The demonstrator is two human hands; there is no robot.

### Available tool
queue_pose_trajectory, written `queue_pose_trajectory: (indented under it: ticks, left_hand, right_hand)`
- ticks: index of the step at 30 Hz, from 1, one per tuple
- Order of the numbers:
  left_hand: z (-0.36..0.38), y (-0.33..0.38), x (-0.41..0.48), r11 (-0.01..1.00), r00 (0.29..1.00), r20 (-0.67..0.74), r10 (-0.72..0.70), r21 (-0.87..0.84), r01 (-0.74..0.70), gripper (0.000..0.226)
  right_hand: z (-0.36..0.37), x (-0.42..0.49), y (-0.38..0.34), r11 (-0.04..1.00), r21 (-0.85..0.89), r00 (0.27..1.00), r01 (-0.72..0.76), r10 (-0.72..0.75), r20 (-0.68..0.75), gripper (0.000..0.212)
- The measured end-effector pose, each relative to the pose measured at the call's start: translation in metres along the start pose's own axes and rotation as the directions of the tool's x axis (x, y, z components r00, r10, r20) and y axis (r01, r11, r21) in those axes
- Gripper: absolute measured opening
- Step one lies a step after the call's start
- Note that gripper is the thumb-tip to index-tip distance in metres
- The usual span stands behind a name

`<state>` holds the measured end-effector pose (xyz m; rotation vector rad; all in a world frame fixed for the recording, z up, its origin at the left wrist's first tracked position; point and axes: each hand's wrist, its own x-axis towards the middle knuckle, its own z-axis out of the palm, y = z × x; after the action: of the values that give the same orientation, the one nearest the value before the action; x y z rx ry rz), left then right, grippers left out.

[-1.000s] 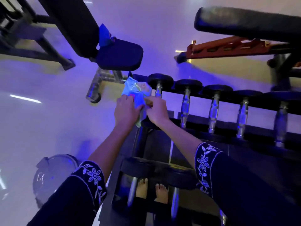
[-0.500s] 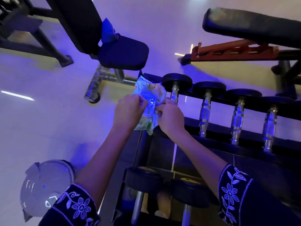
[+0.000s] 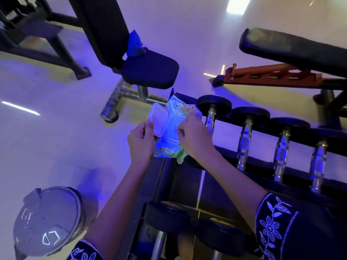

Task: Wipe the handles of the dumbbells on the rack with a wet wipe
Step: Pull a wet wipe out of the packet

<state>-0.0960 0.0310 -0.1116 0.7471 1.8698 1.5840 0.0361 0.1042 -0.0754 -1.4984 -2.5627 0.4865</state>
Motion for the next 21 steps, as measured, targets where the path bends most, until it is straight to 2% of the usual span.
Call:
queue_pose_trajectory:
  ticks: [3,7,15,17,19,21]
  left_hand:
    - [0.003,0.007,-0.004,0.997,1.000,-0.018,0.023,0.075,-0.021,0.057]
    - [0.007,0.011,-0.007,0.982,0.996,-0.036,0.078,0.177,-0.070,0.052]
    - [0.008,0.009,-0.006,0.962,0.987,-0.018,0.159,0.228,-0.151,0.048]
    - [0.008,0.008,-0.005,0.964,0.988,-0.017,0.157,0.219,-0.149,0.046]
    - [0.007,0.006,-0.003,0.972,0.990,-0.013,0.142,0.191,-0.137,0.047]
    - [0.006,0.004,-0.001,0.979,0.992,-0.021,0.122,0.169,-0.116,0.048]
  right_hand:
    - [0.002,0.006,-0.004,0.992,-0.114,0.998,0.049,-0.043,0.052,0.015]
    - [-0.007,0.012,-0.008,0.986,-0.132,0.992,0.098,-0.085,0.097,0.010]
    - [-0.002,0.018,-0.007,0.970,-0.179,0.966,0.164,-0.121,0.230,0.023]
    - [-0.002,0.020,-0.003,0.982,-0.110,0.958,0.153,-0.121,0.260,0.021]
    - [-0.006,0.022,0.003,0.994,0.050,0.967,0.093,-0.102,0.233,0.008]
    - [-0.012,0.022,0.009,0.977,0.215,0.980,0.010,-0.053,0.194,0.014]
